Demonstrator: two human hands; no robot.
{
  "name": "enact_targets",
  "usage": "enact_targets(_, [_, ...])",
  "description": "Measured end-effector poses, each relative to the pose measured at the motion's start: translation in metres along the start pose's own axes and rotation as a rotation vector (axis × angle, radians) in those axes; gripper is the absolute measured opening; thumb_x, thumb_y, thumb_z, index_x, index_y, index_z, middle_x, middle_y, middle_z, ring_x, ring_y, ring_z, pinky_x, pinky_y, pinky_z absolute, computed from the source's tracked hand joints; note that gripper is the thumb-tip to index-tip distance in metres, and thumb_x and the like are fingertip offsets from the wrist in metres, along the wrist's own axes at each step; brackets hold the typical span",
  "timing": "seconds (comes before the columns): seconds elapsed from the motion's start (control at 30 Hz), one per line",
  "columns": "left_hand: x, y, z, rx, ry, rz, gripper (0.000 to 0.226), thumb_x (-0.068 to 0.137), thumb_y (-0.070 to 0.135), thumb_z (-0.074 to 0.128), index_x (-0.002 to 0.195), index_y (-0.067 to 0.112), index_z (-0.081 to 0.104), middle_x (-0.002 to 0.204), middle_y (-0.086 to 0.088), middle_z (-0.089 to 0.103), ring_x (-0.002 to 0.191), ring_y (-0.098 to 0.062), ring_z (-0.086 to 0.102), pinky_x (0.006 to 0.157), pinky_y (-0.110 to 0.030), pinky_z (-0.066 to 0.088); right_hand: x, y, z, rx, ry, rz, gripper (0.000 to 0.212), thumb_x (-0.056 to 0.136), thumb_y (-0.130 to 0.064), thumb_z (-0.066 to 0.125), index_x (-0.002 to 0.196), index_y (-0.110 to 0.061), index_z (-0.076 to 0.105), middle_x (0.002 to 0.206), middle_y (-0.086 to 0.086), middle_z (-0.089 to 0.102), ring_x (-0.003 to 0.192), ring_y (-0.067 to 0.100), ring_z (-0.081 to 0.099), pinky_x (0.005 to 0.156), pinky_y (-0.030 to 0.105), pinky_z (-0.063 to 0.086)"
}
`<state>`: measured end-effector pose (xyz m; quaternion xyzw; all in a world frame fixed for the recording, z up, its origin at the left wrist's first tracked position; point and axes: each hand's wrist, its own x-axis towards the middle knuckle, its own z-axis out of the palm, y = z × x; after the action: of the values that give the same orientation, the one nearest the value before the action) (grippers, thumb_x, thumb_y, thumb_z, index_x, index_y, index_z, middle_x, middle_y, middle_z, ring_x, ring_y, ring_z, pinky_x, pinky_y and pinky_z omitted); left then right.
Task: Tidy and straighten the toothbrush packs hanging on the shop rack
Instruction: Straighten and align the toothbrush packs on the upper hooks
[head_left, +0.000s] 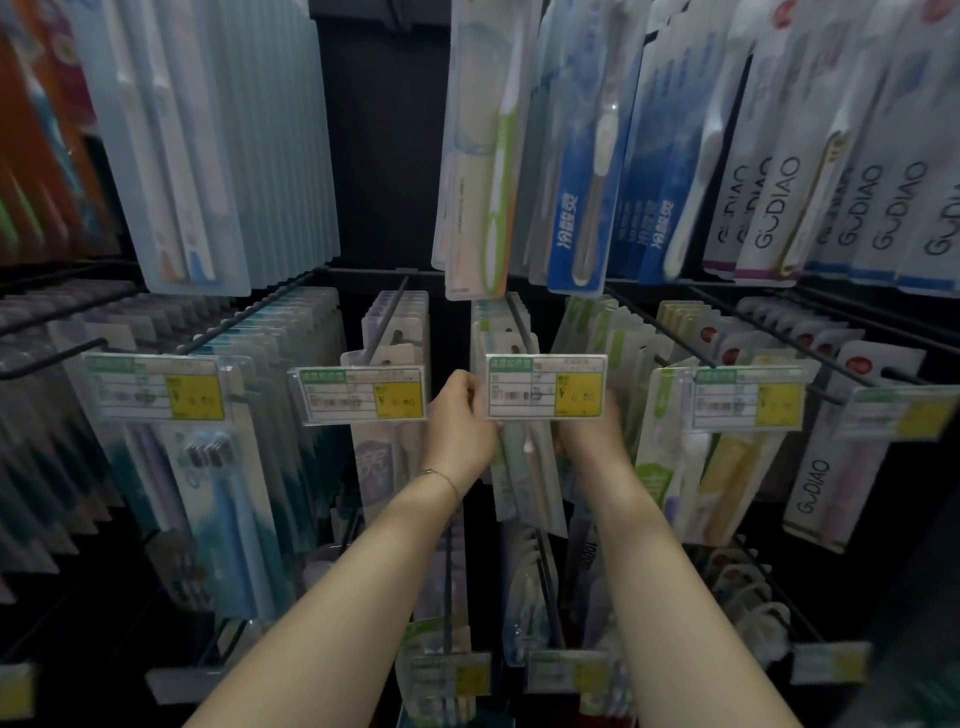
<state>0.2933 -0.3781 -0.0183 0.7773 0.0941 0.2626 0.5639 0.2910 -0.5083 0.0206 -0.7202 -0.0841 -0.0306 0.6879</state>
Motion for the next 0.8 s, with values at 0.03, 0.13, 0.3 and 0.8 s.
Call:
enact_targets(0.03, [0.000,0.001,0.001,-0.030,-0.007,-0.033,0.010,0.092,0.004,0.052,0.092,0.003,0.062,0.086,-0.002,0.065,0.076,-0.012,0.057,0.067,-0.032,0.053,-0.001,-0.001,-0.001,0.001,-0.011,-0.026,0.047,0.097,0.002,0.044,0.056,-0.021,0.049,0.033,-0.014,0.049,0.031,-0.009,0.045,0.037,0.007,0.035])
enact_targets(0.13, [0.000,0.002,0.003,-0.064,-0.057,-0.081,0.018,0.087,0.004,0.051,0.099,0.006,0.064,0.095,0.000,0.067,0.084,-0.012,0.060,0.069,-0.021,0.047,-0.001,-0.001,-0.001,0.034,-0.027,-0.090,0.044,0.096,0.001,0.047,0.060,-0.023,0.057,0.045,-0.013,0.059,0.044,-0.009,0.053,0.048,0.011,0.041])
enact_targets(0.3, [-0.005,0.004,0.007,-0.168,-0.110,-0.095,0.037,0.073,0.029,0.049,0.101,0.011,0.065,0.100,-0.005,0.070,0.090,-0.020,0.065,0.082,-0.032,0.058,0.002,0.000,-0.001,0.062,0.013,-0.138,0.057,0.092,0.002,0.054,0.042,-0.024,0.063,0.075,-0.001,0.059,0.068,0.008,0.055,0.060,0.018,0.044])
enact_targets(0.8, [-0.009,0.001,0.019,-0.463,-0.130,-0.100,0.032,0.101,0.003,0.047,0.081,0.021,0.064,0.065,0.011,0.067,0.066,-0.008,0.055,0.067,-0.027,0.048,0.006,-0.006,0.000,0.087,0.026,-0.183,0.023,0.089,-0.012,0.071,0.069,-0.021,0.063,0.110,0.028,0.062,0.100,0.025,0.067,0.077,0.017,0.054])
